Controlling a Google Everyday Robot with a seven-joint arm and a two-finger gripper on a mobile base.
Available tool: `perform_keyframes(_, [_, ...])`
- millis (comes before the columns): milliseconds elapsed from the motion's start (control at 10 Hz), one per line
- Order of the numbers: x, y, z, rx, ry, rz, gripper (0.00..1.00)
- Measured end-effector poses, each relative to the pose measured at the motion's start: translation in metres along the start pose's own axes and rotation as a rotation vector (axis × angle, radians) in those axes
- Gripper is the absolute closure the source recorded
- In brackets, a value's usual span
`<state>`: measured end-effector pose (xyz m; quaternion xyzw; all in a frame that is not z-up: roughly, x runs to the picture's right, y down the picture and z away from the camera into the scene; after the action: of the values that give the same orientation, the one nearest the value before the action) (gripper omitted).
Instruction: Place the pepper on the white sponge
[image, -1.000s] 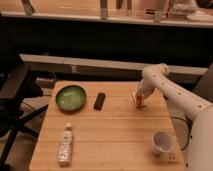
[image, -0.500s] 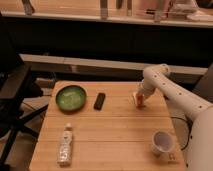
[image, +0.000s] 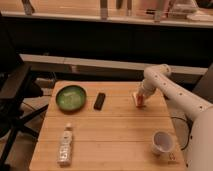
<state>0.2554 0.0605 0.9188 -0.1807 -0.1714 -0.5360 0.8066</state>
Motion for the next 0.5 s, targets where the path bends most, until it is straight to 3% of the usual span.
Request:
perform_keyframes(300, [0.0005, 0.0019, 0.0004, 0.002, 0.000, 0.000, 0.94])
perform_keyframes(500, [0.0014, 0.0031, 0.0007, 0.003, 0.000, 0.000, 0.85])
